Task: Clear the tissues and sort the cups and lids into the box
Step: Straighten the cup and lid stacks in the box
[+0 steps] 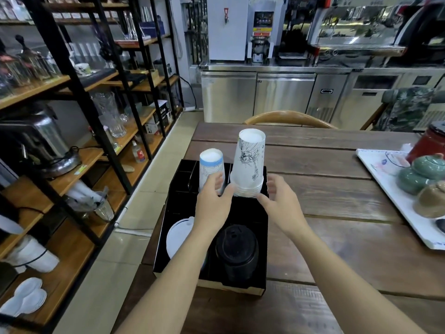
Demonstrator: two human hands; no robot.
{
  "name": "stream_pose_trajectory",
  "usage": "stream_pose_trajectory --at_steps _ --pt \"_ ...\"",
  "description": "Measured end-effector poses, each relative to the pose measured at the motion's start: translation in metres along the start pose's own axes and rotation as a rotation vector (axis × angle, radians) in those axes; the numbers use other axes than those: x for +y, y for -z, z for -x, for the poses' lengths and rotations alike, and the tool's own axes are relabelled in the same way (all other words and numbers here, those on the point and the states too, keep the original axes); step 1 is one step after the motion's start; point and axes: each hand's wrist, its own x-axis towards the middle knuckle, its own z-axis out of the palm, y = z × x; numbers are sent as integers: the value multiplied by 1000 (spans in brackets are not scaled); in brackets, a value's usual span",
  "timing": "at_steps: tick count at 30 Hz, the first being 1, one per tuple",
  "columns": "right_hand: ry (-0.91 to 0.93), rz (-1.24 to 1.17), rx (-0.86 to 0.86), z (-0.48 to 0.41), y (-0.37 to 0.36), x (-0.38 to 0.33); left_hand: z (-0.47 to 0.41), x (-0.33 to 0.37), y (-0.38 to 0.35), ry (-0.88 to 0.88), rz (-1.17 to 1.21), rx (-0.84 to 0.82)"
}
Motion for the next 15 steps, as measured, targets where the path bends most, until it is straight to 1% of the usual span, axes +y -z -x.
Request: stream_pose_trajectory --at_steps 3,6,10,13,15 --pt "49 -130 -70 -17 7 -9 -22 11 -12 -3 123 -105" --pt "56 -220 -131 -30 8 -12 -41 17 -23 1 178 -181" --pt "66 -282 -180 -40 0 -6 -61 17 -35 33 294 -216" --pt "111 -317 -203 -40 0 -5 -64 11 -42 23 339 -242" --pt "128 -321 -212 -41 0 -3 -63 8 -44 7 355 -231"
